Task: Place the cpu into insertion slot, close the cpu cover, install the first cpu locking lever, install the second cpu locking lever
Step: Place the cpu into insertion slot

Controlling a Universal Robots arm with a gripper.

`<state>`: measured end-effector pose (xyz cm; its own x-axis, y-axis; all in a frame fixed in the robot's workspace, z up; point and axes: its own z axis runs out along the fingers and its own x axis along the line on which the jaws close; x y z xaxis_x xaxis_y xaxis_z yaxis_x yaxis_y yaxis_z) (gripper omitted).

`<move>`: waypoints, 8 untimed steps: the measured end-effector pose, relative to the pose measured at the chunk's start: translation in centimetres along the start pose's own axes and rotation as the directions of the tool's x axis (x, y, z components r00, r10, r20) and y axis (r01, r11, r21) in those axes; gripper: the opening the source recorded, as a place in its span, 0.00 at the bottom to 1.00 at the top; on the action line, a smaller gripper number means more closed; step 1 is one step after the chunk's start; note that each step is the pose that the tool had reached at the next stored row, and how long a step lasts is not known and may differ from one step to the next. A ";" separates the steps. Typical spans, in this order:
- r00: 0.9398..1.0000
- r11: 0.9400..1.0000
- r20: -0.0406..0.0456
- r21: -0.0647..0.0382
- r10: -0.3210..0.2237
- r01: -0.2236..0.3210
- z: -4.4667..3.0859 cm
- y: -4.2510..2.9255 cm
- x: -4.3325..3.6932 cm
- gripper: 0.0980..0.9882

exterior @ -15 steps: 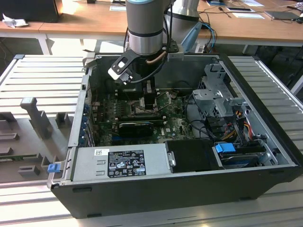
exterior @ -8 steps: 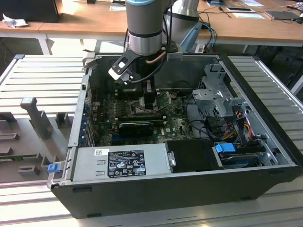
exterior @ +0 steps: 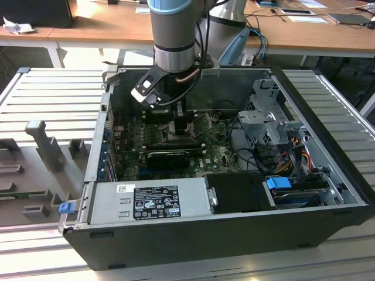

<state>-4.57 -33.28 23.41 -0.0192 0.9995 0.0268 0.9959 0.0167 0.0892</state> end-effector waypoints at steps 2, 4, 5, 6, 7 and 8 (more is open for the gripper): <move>1.000 1.000 0.001 0.000 0.011 -0.011 0.43 -0.05 0.13 0.48; 1.000 1.000 0.002 0.000 0.017 -0.017 0.83 -0.18 0.23 0.48; 1.000 1.000 0.002 -0.001 0.018 -0.018 0.99 -0.25 0.27 0.48; 1.000 1.000 0.001 -0.001 0.018 -0.018 1.13 -0.28 0.31 0.48; 1.000 1.000 0.001 0.000 0.017 -0.017 1.31 -0.31 0.41 0.48; 1.000 1.000 0.001 0.000 0.018 -0.018 1.46 -0.33 0.49 0.48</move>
<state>-4.78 -32.76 21.95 -0.0014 0.9996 0.0271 0.9960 -0.0010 0.0891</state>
